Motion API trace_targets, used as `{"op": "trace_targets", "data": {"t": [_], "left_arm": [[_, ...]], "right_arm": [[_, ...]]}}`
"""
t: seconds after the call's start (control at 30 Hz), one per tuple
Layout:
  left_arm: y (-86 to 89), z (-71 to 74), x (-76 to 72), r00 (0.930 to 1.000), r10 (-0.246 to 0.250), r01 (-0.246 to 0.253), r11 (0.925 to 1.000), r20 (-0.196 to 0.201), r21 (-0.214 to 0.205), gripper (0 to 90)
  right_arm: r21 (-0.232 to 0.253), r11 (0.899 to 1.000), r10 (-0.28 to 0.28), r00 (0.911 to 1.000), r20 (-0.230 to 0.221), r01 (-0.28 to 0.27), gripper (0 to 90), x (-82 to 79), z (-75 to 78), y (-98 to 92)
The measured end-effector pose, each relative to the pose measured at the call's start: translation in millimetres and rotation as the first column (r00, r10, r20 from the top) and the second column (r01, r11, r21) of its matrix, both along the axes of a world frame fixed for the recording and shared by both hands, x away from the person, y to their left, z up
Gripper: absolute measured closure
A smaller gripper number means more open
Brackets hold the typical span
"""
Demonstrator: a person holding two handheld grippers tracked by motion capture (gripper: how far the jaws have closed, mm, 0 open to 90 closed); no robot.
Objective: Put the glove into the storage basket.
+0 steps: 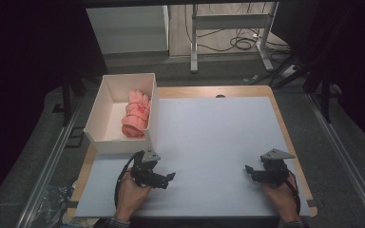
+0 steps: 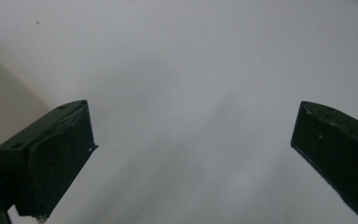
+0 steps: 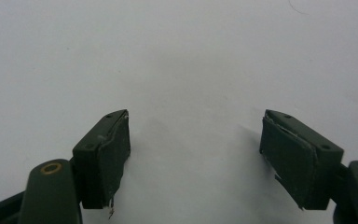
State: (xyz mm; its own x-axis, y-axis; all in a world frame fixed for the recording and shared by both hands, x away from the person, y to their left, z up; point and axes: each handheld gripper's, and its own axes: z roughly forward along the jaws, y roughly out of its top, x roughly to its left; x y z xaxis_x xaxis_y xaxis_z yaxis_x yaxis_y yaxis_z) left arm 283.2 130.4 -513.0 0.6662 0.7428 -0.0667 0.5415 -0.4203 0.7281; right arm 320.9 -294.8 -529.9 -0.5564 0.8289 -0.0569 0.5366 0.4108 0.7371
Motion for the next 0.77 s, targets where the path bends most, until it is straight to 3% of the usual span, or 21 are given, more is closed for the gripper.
{"op": "trace_targets", "data": {"t": [0.43,0.47,0.77], "left_arm": [[-5.8,-34.4,5.2,0.9987,0.021,-0.018,0.9976,-0.046,0.067,0.0],[-5.8,-35.7,4.9,0.9993,0.023,-0.021,0.9979,-0.03,0.061,0.0],[-5.9,-36.5,4.9,0.9991,0.025,-0.023,0.9979,-0.033,0.061,0.0]], "right_arm": [[0.0,1.0,0.0,1.0,0.001,0.0,24.7,0.0,0.0,0.0],[-0.001,1.0,0.0,1.0,0.001,0.0,24.7,0.0,0.0,0.0],[0.001,1.0,-0.001,1.0,0.0,0.001,24.7,0.0,-0.2,-0.1]]}}
